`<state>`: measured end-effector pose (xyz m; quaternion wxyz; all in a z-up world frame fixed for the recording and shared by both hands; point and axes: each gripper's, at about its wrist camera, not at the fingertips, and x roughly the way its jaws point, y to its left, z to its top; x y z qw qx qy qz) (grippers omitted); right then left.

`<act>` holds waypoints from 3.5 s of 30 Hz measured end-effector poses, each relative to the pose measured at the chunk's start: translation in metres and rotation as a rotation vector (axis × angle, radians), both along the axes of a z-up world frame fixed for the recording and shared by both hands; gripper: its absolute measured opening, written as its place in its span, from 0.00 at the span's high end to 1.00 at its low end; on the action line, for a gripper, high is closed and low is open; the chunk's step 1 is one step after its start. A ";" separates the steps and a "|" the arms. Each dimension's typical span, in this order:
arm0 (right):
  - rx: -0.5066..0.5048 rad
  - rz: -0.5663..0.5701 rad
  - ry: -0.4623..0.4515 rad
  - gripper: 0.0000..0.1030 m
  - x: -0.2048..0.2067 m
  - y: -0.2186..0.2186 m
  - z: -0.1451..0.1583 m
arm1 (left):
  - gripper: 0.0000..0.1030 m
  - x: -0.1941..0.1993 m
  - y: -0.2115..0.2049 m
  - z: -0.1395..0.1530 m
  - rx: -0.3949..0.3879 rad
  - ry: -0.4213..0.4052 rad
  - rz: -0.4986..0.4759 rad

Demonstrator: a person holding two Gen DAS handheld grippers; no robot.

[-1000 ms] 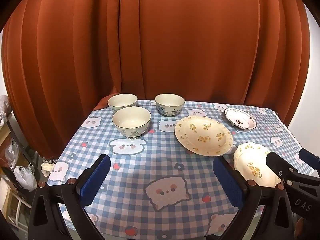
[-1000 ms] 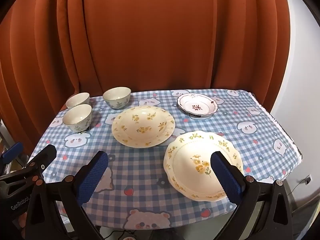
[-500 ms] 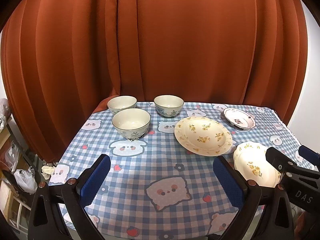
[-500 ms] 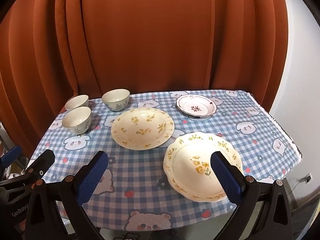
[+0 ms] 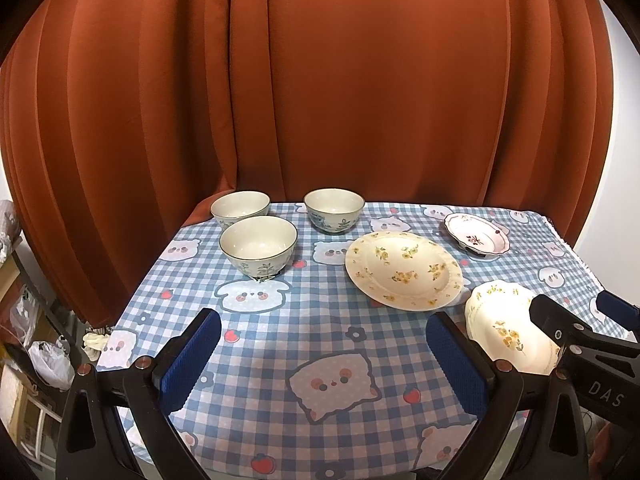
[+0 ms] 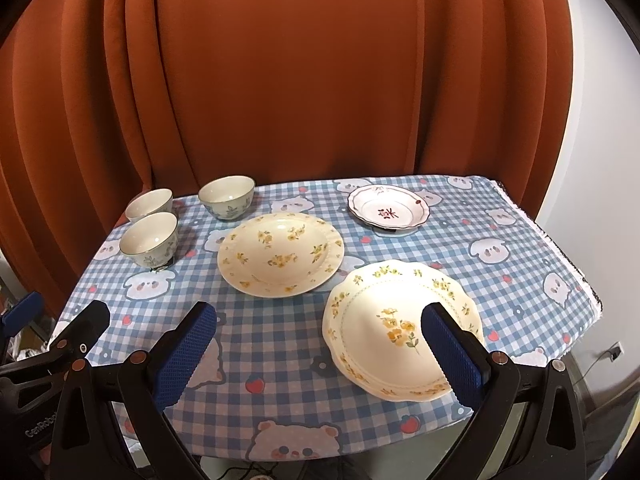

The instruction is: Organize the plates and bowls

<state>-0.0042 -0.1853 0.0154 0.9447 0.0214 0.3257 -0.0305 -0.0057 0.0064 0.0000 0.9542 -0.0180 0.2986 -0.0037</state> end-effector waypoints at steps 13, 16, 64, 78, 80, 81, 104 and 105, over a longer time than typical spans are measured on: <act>-0.001 -0.002 0.000 0.00 0.004 0.000 0.000 | 0.00 0.000 -0.004 -0.002 0.002 -0.001 0.000; -0.002 -0.002 -0.001 0.00 0.004 0.000 0.000 | 0.00 0.001 -0.005 -0.002 0.003 -0.002 -0.002; -0.013 -0.092 0.047 0.03 0.018 0.036 -0.008 | 0.05 0.031 0.021 -0.015 -0.026 0.062 -0.084; 0.012 -0.113 0.123 0.06 0.045 -0.046 -0.031 | 0.09 0.063 -0.076 -0.031 -0.008 0.135 -0.113; 0.008 -0.105 0.134 0.08 0.051 -0.062 -0.034 | 0.10 0.069 -0.096 -0.035 -0.013 0.150 -0.103; 0.009 -0.096 0.143 0.09 0.057 -0.073 -0.037 | 0.10 0.072 -0.104 -0.036 -0.014 0.158 -0.097; 0.005 0.003 0.388 0.17 0.128 -0.211 -0.137 | 0.23 0.117 -0.238 -0.127 -0.042 0.424 0.027; 0.009 0.010 0.399 0.18 0.129 -0.212 -0.141 | 0.23 0.117 -0.240 -0.129 -0.034 0.425 0.033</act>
